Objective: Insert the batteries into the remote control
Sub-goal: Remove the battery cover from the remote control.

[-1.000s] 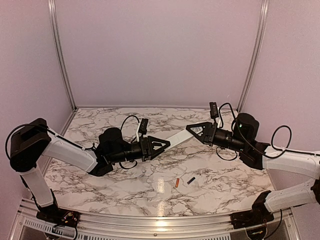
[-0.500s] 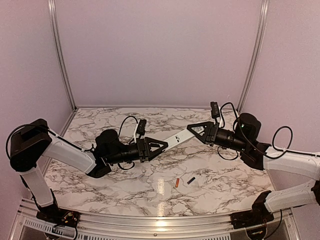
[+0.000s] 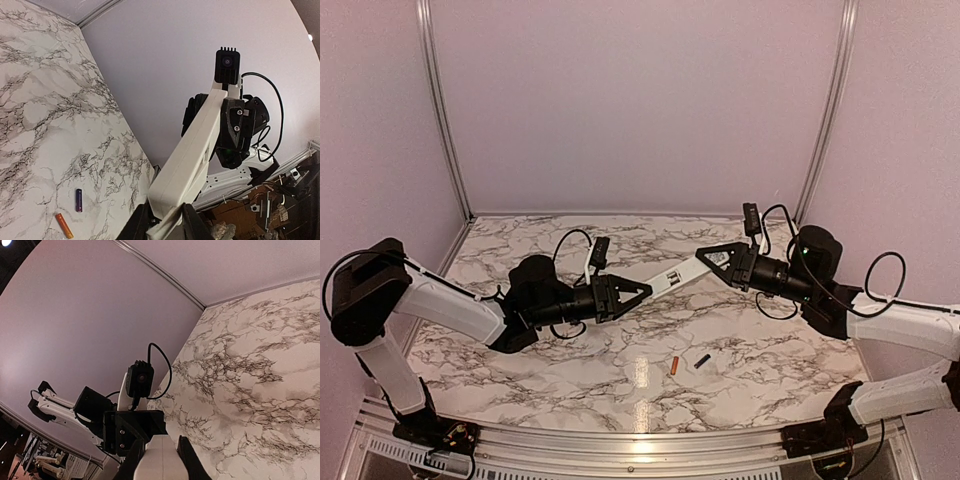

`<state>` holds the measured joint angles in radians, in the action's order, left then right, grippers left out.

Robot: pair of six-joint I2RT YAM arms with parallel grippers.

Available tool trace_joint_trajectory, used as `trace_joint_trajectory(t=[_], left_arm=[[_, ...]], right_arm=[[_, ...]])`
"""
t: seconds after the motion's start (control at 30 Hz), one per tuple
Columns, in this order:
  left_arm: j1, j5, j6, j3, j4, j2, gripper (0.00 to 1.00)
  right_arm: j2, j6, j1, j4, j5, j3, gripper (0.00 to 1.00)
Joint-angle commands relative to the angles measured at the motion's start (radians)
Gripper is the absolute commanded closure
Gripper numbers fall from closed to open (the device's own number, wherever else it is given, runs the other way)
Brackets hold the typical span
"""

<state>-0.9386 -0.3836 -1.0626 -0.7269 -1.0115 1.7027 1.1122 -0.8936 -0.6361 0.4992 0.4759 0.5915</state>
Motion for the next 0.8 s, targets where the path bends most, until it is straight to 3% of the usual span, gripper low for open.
trace_joint_trajectory(t=[0.0,0.3,0.57,0.77], left_arm=[[0.009,0.022,0.021,0.004,0.057,-0.013,0.8],[0.009,-0.022,0.025,0.009,0.017,-0.042,1.0],[0.009,-0.05,0.029,0.055,0.012,-0.083,1.0],[0.013,0.0,0.073,0.123,0.238,-0.134,1.0]], right_arm=[[-0.007,0.024,0.004,-0.022,0.0,0.037,1.0],[0.005,0.116,0.005,-0.147,-0.076,0.065,1.0],[0.002,0.126,0.099,-0.169,-0.066,0.024,1.0],[-0.051,0.154,0.182,-0.221,-0.025,0.002,1.0]])
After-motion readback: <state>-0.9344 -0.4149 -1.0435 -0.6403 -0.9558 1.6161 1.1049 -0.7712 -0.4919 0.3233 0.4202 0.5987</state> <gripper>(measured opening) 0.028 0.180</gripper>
